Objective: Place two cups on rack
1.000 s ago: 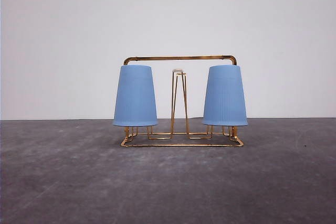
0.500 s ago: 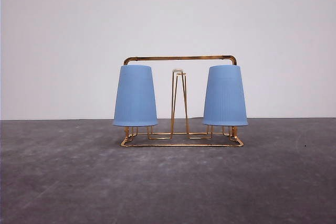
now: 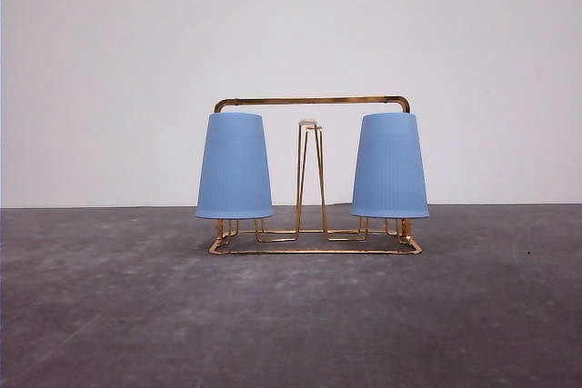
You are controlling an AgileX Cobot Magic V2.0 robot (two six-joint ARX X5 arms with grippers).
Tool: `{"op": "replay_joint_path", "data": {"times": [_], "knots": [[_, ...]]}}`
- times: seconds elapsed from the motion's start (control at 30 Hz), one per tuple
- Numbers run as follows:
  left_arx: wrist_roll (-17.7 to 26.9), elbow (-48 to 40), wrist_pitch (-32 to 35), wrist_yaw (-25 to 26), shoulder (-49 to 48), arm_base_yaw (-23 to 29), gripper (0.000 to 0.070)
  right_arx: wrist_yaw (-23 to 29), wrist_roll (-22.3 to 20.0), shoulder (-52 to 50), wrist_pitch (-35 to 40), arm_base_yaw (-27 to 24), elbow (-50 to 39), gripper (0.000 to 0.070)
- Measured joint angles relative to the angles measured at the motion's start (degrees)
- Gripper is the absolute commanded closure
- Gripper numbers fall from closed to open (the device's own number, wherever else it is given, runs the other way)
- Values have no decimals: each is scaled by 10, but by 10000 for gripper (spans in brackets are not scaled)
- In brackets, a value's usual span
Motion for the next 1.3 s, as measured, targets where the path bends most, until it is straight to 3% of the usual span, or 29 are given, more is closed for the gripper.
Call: {"op": "replay_joint_path", "data": {"times": [1.3], "knots": [[0, 0, 0, 0, 0, 0, 684, 0, 0, 0, 0, 0, 0, 683]]}}
